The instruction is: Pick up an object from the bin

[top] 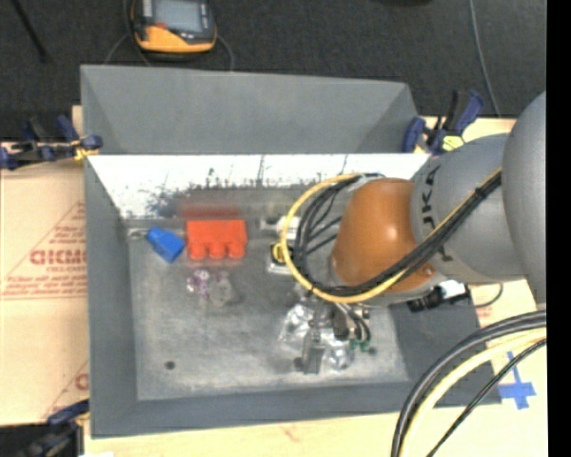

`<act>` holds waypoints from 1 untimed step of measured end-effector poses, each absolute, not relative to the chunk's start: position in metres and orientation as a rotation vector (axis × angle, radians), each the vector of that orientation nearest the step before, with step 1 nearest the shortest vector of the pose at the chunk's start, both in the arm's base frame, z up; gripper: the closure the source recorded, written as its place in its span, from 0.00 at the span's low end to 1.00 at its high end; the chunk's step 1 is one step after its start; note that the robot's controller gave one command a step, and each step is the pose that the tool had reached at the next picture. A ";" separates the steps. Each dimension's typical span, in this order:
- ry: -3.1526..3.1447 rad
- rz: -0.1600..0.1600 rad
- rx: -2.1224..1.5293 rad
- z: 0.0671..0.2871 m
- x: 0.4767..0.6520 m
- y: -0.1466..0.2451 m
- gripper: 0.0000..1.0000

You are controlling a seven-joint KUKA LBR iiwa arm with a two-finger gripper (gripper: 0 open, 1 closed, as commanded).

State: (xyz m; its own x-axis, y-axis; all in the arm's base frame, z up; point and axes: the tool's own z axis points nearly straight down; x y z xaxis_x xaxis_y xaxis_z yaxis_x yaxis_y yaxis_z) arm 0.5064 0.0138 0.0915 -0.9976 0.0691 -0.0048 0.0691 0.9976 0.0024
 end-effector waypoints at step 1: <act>3.137 -0.001 0.114 0.090 0.506 0.010 1.00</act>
Offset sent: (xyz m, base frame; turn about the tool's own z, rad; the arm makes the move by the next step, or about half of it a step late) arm 0.0000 0.0000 0.0000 0.0000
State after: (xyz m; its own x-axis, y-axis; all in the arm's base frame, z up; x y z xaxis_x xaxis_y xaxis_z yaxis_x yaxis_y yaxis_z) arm 0.5059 0.0105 0.0898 -0.9974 0.0727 -0.0025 0.0727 0.9974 -0.0003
